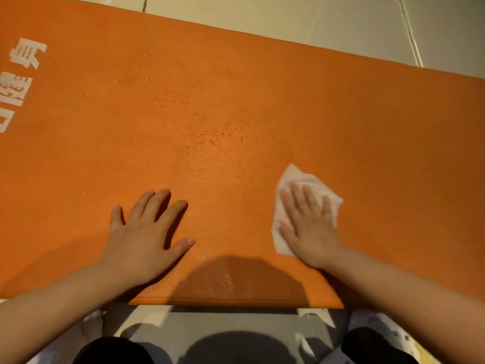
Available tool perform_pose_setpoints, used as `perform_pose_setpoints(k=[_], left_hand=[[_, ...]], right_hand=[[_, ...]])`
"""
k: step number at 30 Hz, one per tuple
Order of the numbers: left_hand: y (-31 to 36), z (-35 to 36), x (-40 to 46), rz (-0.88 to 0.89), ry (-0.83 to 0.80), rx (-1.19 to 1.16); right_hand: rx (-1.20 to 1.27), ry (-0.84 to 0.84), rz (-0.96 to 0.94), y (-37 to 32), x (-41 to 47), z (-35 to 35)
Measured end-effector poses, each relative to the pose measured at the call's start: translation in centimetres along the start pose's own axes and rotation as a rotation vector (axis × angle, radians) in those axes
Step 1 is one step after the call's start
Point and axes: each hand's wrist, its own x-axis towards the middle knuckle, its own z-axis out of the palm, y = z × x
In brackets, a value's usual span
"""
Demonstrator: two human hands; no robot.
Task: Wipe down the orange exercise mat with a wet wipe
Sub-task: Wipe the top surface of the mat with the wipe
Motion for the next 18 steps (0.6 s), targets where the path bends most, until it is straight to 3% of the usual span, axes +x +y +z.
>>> perform_pose_setpoints(k=[4,7,10,16,18], left_hand=[[1.0,-1.5,3.5,-0.067,0.024,0.111],[1.3,-3.4,7.3,-0.130,-0.031,0.197],[1.5,-5.4,10.9,-0.156,-0.064,0.156],[1.5,-8.3,15.4,-0.286,-0.219,-0.033],[1.3,-8.4,16.1,-0.307,-0.313,-0.035]], right_hand=[[-0.006,0.005,-0.282,-5.8,3.0,-0.1],[-0.061,0.055,-0.362,-5.9,5.9,-1.4],[-0.081,0.073,-0.287,-3.5,8.4,-3.1],[-0.018,0.130,0.101,6.1,8.9,-4.5],[-0.070,0.202,0.061,7.6,7.1,-3.3]])
